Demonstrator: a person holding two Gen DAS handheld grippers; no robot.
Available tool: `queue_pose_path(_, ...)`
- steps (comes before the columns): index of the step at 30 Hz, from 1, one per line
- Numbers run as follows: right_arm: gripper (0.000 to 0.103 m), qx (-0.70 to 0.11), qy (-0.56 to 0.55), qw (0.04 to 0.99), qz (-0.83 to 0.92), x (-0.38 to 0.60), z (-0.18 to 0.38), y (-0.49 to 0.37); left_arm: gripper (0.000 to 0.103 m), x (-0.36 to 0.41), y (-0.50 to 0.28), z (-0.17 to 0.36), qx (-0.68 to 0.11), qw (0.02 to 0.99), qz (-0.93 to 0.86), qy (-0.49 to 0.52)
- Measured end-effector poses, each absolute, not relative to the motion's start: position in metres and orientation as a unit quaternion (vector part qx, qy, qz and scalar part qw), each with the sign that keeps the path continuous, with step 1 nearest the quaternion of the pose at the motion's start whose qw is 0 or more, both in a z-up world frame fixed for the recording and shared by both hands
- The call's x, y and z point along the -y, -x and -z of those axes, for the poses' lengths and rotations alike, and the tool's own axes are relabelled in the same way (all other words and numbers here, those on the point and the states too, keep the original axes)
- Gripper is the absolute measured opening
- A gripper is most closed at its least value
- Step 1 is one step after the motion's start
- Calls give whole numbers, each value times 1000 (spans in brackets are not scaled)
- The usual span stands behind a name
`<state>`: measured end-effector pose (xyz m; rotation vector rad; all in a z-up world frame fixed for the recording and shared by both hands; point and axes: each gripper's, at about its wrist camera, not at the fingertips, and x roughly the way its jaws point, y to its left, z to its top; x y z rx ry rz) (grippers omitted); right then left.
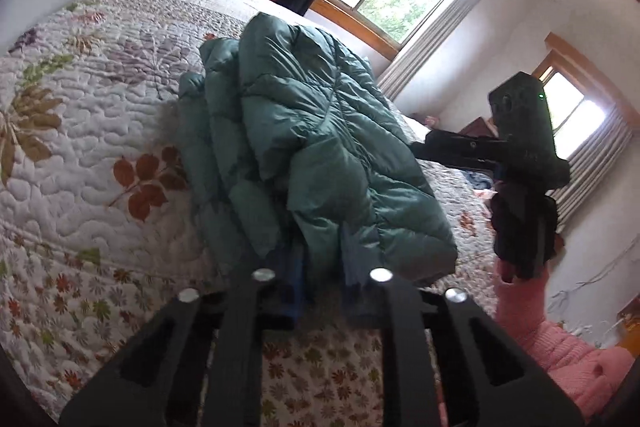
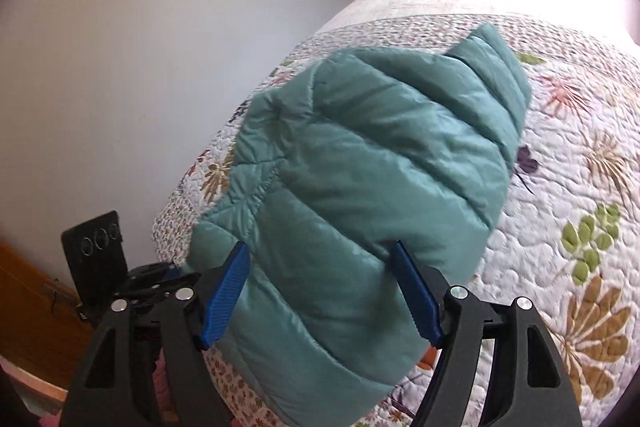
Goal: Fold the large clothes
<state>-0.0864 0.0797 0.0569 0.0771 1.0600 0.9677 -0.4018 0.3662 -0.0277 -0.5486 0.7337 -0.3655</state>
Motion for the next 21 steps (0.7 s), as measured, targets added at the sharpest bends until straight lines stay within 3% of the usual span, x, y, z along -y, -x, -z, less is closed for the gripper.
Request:
queue_pose_path(16, 75, -504, 5, 734, -455, -124, -29, 85, 8, -370, 412, 76, -391, 858, 173, 283)
queue_pose_path(19, 75, -500, 15, 738, -453, -124, -31, 90, 14, -370, 417, 64, -393, 864, 167, 265)
queue_pose_path(21, 75, -500, 6, 734, -460, -118, -35, 92, 32, -375, 418, 54, -397, 867, 155, 258)
